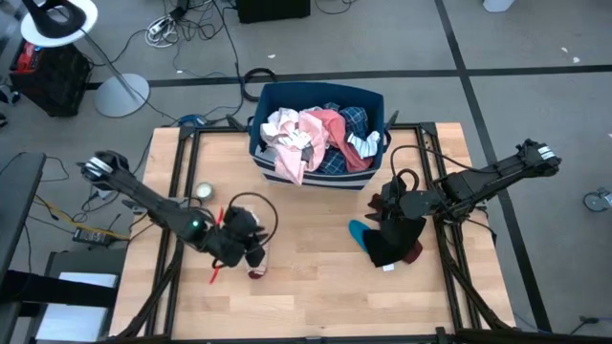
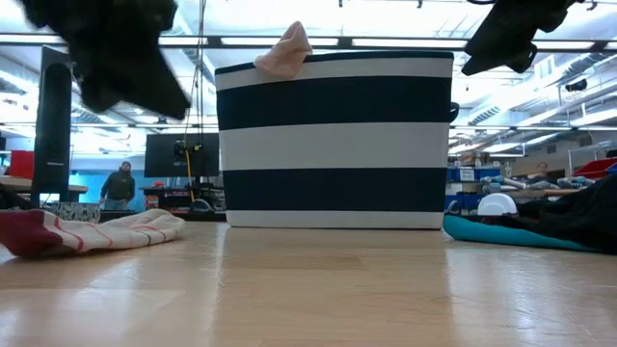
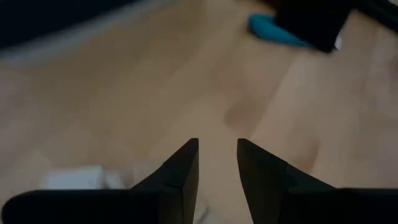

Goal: Sort clothes
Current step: Put the striped light pink sock into the blue bin

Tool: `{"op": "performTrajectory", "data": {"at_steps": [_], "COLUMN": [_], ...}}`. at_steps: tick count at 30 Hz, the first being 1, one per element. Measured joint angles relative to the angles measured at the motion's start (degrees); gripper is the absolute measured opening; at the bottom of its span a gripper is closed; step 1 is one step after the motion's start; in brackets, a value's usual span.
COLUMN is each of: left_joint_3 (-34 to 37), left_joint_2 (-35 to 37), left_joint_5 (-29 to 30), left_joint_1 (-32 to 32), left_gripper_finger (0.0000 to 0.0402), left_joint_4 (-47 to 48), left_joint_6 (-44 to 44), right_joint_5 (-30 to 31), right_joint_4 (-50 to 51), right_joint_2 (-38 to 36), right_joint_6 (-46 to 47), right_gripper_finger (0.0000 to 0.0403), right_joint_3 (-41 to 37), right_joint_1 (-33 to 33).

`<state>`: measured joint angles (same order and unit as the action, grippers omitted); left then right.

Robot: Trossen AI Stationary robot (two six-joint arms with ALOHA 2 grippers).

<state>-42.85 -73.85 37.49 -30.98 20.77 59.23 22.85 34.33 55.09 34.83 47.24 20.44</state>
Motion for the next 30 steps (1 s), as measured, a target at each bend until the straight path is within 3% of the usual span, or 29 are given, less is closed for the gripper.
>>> {"op": "performTrajectory", "data": {"at_steps": [4, 13, 17, 20, 23, 30], "left_joint_3": [6.16, 9.27, 8.33, 6.72, 4.62, -5.84], "left_joint_2": [-3.24, -14.29, -17.34, -15.64, -11.02, 2.07], "left_joint_5": [-2.95, -7.41, -12.48, -14.78, -15.46, -8.62], "left_joint_1": [-0.26, 1.82, 3.54, 3.69, 3.96, 5.76], "left_gripper_finger": [0.0115, 0.0115, 0.0072, 0.0015, 0.0005, 0.0001], "left_joint_4": [-8.42, -8.69, -10.52, -9.6, -6.99, -3.46], "left_joint_6": [4.87, 18.9, 19.67, 15.07, 7.36, -11.87], "right_joint_5": [0.01, 0.28, 0.28, 0.26, 0.26, 0.25], "right_joint_4": [0.0, -0.07, -0.04, -0.08, -0.07, -0.29], "right_joint_2": [0.02, 0.02, 0.02, 0.02, 0.0, 0.01], "right_joint_6": [0.02, 0.11, 0.11, 0.13, 0.15, 0.12], "right_gripper_finger": [0.0176, 0.0176, 0.0176, 0.0176, 0.0176, 0.0176], "right_joint_3": [0.0, 0.0, 0.0, 0.0, 0.0, 0.0], "right_joint_1": [0.0, -0.01, -0.01, -0.01, -0.01, 0.0]}}
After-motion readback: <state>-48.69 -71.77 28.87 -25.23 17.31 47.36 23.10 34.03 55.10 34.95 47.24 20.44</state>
